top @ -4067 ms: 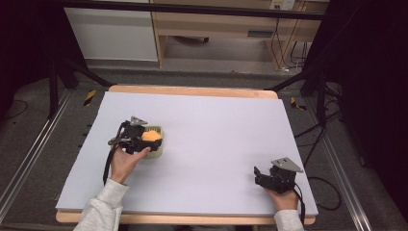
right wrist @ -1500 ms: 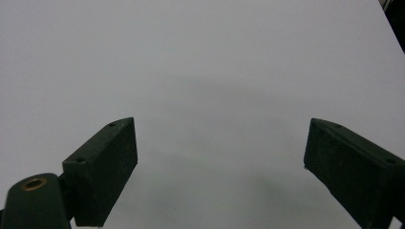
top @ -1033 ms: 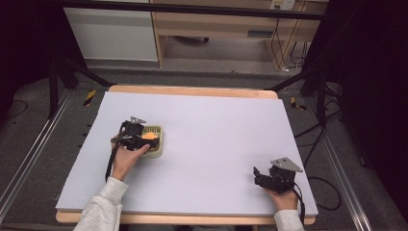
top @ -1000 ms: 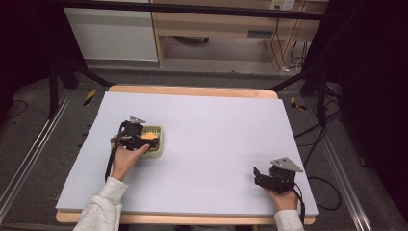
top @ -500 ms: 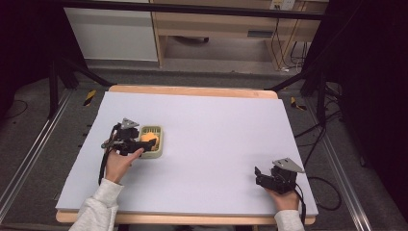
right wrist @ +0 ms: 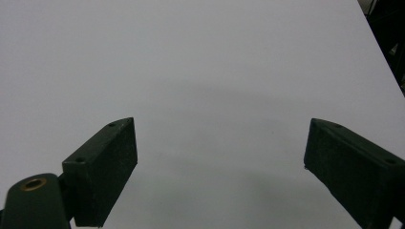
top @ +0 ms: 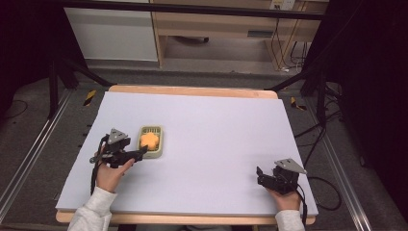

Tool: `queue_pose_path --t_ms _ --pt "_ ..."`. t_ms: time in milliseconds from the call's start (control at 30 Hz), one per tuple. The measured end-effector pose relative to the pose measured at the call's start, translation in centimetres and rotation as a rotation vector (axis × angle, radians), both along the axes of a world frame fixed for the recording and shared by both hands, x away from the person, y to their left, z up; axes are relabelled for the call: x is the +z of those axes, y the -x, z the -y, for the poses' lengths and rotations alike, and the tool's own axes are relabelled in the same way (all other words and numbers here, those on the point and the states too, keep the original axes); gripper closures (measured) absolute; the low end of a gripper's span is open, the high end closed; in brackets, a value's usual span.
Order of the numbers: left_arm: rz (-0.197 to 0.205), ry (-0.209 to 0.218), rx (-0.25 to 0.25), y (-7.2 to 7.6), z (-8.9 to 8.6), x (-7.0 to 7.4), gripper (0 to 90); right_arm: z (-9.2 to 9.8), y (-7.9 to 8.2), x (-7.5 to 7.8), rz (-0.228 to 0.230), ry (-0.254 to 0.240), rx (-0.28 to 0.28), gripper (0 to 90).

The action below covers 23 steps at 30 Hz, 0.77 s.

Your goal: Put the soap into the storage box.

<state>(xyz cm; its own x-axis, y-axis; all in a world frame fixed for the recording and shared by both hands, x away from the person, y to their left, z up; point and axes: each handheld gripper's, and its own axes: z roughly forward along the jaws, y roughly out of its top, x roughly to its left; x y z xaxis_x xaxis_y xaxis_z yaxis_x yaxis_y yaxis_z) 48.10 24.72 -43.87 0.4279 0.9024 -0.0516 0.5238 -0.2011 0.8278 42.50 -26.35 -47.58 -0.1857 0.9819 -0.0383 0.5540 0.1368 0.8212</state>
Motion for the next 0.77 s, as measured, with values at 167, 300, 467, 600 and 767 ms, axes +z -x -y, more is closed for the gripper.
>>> queue_pose_path --t_ms 167,300,467,600,767 --pt "-0.004 0.006 0.030 1.6 -1.8 -1.1 23.6 0.0 0.0 0.0 -0.001 0.002 -0.002 11.3" --pt "-0.017 -0.002 0.049 2.7 -3.0 -1.9 23.4 0.1 0.0 0.0 -0.001 0.002 -0.006 11.4" --pt "-0.032 -0.016 0.073 3.7 -4.4 -2.5 23.0 0.2 0.0 0.0 0.003 0.000 -0.005 11.3" --pt "-0.036 -0.014 0.094 4.2 -5.4 -2.7 22.8 0.1 0.1 0.0 0.004 0.002 -0.004 11.3" --pt "-0.037 -0.015 0.120 4.2 -6.0 -2.9 22.8 0.2 0.0 0.0 0.005 0.003 -0.004 11.2"
